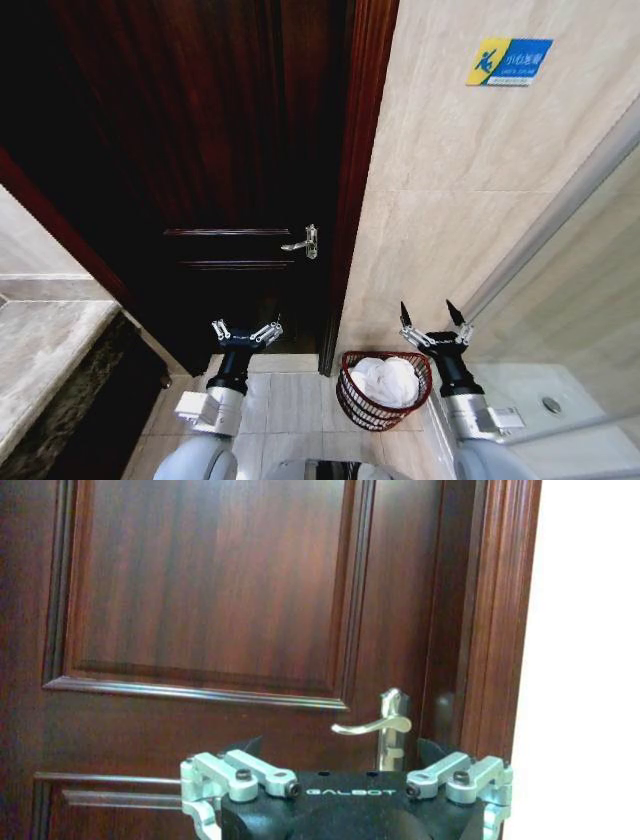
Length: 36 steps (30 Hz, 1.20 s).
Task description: Discard the used towel into the hamper.
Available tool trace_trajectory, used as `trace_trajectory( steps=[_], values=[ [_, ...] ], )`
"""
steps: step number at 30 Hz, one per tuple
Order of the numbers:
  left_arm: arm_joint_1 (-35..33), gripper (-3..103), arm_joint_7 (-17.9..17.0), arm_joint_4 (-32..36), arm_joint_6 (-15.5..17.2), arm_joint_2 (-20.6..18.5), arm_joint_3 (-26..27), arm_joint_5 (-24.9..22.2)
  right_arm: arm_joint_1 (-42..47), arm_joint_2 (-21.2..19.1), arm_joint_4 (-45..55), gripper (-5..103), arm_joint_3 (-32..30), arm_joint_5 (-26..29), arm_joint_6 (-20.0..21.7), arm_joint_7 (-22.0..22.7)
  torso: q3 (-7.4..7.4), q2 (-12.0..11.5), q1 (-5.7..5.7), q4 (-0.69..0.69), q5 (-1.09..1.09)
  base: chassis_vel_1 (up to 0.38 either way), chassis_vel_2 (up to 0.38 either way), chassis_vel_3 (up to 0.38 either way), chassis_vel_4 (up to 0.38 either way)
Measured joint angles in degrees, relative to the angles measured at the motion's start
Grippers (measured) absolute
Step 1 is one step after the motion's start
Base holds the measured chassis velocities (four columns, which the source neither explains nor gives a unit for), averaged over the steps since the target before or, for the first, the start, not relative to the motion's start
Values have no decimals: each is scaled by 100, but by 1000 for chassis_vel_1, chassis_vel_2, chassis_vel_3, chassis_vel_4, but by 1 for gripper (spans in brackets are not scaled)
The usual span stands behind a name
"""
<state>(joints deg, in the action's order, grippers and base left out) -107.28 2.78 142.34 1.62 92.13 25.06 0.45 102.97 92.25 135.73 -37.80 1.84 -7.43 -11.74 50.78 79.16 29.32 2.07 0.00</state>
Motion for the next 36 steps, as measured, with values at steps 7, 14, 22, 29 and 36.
trace_trajectory(
  steps=[7, 14, 22, 29, 36],
  values=[
    [0, 100, 0, 0, 0, 0, 0, 0, 40, -1, 4, 100, 31, -85, -11, -93, 0, 0, 0, 0, 0, 0, 0, 0, 0],
    [0, 100, 0, 0, 0, 0, 0, 0, 44, -4, 5, 100, 32, -88, -11, -102, 0, 0, 0, 0, 0, 0, 0, 0, 0],
    [0, 100, 0, 0, 0, 0, 0, 0, 45, -7, 5, 100, 31, -86, -11, -106, 0, 0, 0, 0, 0, 0, 0, 0, 0],
    [0, 100, 0, 0, 0, 0, 0, 0, 45, -9, 3, 100, 29, -84, -11, -108, 0, 0, 0, 0, 0, 0, 0, 0, 0],
    [0, 100, 0, 0, 0, -1, 0, 0, 44, -11, 1, 100, 29, -81, -12, -109, 0, 0, -1, 0, -1, -15, -22, 21, 13]
  ],
)
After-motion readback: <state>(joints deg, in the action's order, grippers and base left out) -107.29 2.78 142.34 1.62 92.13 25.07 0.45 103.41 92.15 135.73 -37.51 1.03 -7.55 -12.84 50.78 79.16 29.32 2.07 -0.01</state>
